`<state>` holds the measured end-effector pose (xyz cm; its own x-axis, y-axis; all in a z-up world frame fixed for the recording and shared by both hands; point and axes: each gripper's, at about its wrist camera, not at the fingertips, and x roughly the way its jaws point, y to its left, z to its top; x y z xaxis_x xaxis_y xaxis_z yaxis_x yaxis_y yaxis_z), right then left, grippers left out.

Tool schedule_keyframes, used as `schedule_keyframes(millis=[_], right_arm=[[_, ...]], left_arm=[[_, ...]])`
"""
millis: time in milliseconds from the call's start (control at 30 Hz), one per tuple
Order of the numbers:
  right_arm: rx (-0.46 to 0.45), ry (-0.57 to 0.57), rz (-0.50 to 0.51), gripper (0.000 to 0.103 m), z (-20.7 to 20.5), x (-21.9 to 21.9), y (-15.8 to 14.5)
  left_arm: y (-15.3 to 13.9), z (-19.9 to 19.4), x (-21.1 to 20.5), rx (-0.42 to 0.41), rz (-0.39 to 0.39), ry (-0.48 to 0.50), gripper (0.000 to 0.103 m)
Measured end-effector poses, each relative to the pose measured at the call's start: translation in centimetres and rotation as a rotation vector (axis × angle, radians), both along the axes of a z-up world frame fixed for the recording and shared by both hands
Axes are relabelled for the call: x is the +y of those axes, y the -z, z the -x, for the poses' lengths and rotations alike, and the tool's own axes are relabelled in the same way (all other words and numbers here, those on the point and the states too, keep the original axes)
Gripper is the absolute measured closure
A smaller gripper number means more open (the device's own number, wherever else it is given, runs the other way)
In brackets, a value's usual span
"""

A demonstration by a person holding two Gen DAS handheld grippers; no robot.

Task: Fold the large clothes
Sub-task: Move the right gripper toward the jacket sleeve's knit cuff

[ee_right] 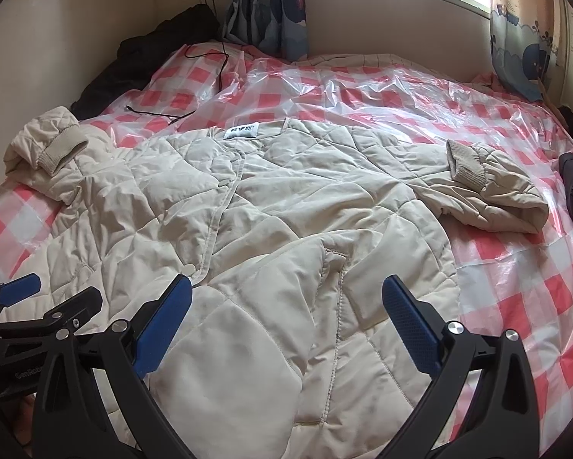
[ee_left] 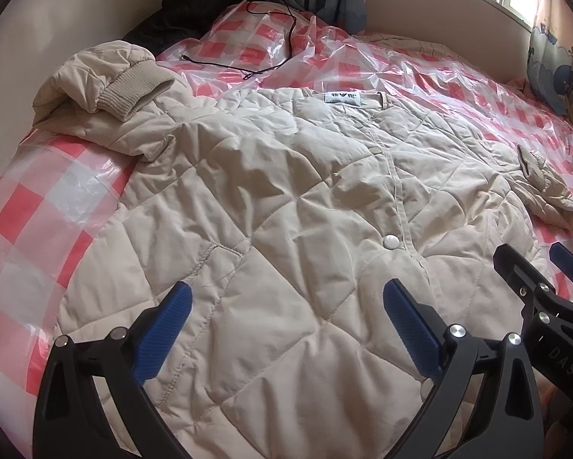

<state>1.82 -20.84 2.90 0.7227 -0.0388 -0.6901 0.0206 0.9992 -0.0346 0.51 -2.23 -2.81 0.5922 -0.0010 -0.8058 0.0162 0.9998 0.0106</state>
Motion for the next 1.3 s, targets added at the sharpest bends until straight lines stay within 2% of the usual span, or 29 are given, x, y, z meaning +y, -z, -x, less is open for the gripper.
schedule_keyframes(millis=[467, 667, 767, 967, 1000, 1067, 1133, 1200, 1233, 1300], right_arm=[[0.005, 0.003, 0.003, 0.007, -0.3, 0.2, 0.6], [-0.032, 0.011, -0.030, 0.007, -0.2, -1.4, 0.0], [-0.052, 0.020, -0.013, 0.007, -0.2, -2.4, -1.1], [-0.084, 0.076, 0.039, 0.007, -2.0, -8.6, -3.8], [-0.077, 0.075, 0.085, 0.007, -2.6, -9.6, -4.2], [-0.089, 0.075, 0.243, 0.007, -4.5, -11.3, -4.8], [-0.015, 0.052, 0.299, 0.007, -7.4, -13.3, -3.0], [0.083, 0.020, 0.302, 0.007, -10.8, -15.4, 0.7], [0.126, 0.001, 0.339, 0.007, -12.4, -16.1, 2.1], [0.162, -0.001, 0.387, 0.008, -13.9, -17.3, 3.5]], left_arm=[[0.1, -0.1, -0.2, 0.006, -0.002, 0.005, 0.007], [0.2, -0.8, -0.5, 0.015, 0.005, 0.002, 0.007], [0.3, -1.3, -0.8, 0.021, 0.014, 0.000, 0.007], [0.5, -2.1, -1.2, 0.034, 0.040, -0.005, 0.007], [0.5, -2.1, -1.3, 0.035, 0.041, -0.005, 0.007], [0.6, -2.0, -1.5, 0.040, 0.042, 0.001, 0.007], [0.8, -2.1, -1.8, 0.046, 0.037, 0.011, 0.007], [0.8, -2.0, -1.9, 0.048, 0.029, 0.014, 0.007], [0.8, -2.0, -1.9, 0.047, 0.029, 0.013, 0.007], [0.9, -2.1, -2.0, 0.047, 0.027, 0.007, 0.007]])
